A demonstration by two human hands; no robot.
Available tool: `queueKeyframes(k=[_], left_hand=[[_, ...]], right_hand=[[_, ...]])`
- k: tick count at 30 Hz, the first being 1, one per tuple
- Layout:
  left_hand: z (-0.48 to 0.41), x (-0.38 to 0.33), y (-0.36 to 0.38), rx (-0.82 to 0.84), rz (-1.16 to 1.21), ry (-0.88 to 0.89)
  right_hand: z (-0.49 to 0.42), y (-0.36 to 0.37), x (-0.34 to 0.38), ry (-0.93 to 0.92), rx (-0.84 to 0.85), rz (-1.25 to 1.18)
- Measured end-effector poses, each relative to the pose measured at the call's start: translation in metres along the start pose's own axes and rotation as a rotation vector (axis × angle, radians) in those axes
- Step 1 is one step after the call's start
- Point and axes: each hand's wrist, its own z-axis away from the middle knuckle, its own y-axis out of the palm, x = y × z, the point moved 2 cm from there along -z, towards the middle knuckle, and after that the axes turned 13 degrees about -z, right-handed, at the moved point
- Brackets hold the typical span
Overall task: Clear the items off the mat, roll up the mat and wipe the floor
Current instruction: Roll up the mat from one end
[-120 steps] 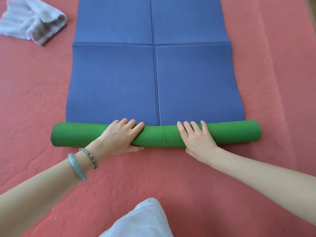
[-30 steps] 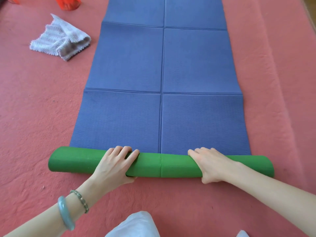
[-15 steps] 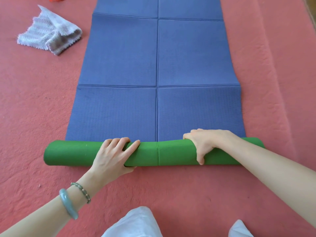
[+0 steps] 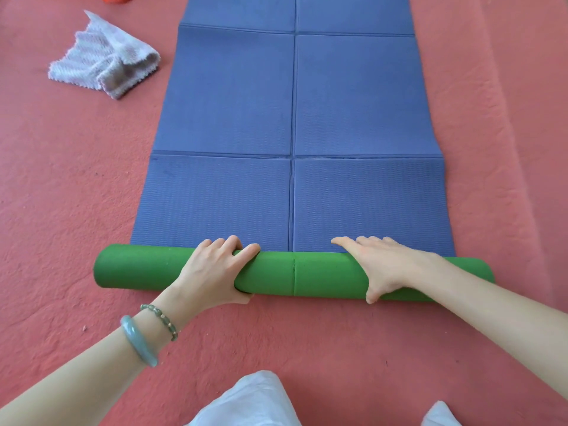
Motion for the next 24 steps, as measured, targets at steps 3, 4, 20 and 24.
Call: queueKeyframes(k=[3, 4, 20, 24], left_hand=[[-0.002, 0.001, -0.002, 0.024, 0.012, -0.027], [-0.002, 0.001, -0.002, 0.031, 0.014, -0.035], [-0.020, 0.012, -0.006, 0.117, 0.104, -0.005], [-0.020, 0.016, -0.008, 0.012, 0.083, 0.036]], right_hand=[[0.017, 0.024, 0.019, -0.057, -0.286, 0.145], [0.019, 0.035, 0.023, -0.036, -0.338, 0.164], [-0.010, 0.020, 0.022, 0.025, -0.258, 0.125], [-0.019, 0.003, 0.020, 0.017, -0.091, 0.082]])
